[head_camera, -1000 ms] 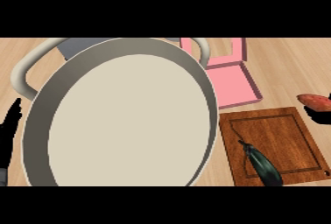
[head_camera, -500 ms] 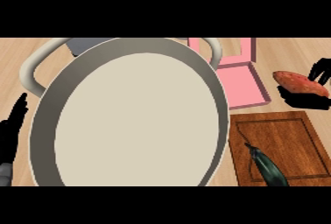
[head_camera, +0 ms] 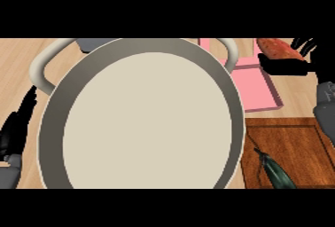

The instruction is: Pick the sweet potato from the cutting board and place it in the cardboard box

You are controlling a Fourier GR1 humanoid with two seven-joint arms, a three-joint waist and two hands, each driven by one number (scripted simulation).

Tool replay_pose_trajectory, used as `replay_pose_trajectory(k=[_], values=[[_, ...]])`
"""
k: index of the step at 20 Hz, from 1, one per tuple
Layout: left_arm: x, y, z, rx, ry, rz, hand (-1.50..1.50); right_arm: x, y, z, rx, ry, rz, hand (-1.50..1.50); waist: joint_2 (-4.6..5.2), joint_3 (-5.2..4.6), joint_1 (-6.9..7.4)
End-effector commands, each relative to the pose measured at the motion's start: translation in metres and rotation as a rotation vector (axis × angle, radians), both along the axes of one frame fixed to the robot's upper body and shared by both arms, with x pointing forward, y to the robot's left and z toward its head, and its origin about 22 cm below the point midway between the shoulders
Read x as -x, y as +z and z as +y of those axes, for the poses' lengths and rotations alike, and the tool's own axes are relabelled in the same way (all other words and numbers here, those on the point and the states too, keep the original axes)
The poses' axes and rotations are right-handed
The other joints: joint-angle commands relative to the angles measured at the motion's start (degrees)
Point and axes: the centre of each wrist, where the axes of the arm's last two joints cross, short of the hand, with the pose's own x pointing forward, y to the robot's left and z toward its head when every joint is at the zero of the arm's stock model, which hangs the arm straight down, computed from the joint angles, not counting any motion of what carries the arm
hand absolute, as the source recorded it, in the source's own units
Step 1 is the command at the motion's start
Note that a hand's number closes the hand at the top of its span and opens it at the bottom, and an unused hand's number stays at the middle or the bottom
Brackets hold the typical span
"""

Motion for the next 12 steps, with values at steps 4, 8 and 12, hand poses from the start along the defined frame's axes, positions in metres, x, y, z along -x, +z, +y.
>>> replay_pose_trajectory(k=[4, 8, 12], values=[[-0.007, -0.006, -0.01, 0.018, -0.021, 0.002, 0.0, -0.062, -0.002, 0.017, -0.088, -0.009, 0.036, 1.5, 0.47, 0.06, 1.22], [-0.001, -0.001, -0.001, -0.015, -0.018, -0.013, 0.0, -0.084, -0.026, 0.016, -0.073, -0.022, 0.072, 1.5, 0.45, 0.08, 1.45], [-0.011, 0.014, -0.01, 0.006, -0.046, -0.018, 0.0, -0.1, -0.032, 0.002, -0.035, -0.097, 0.126, 1.5, 0.99, 0.11, 2.76]])
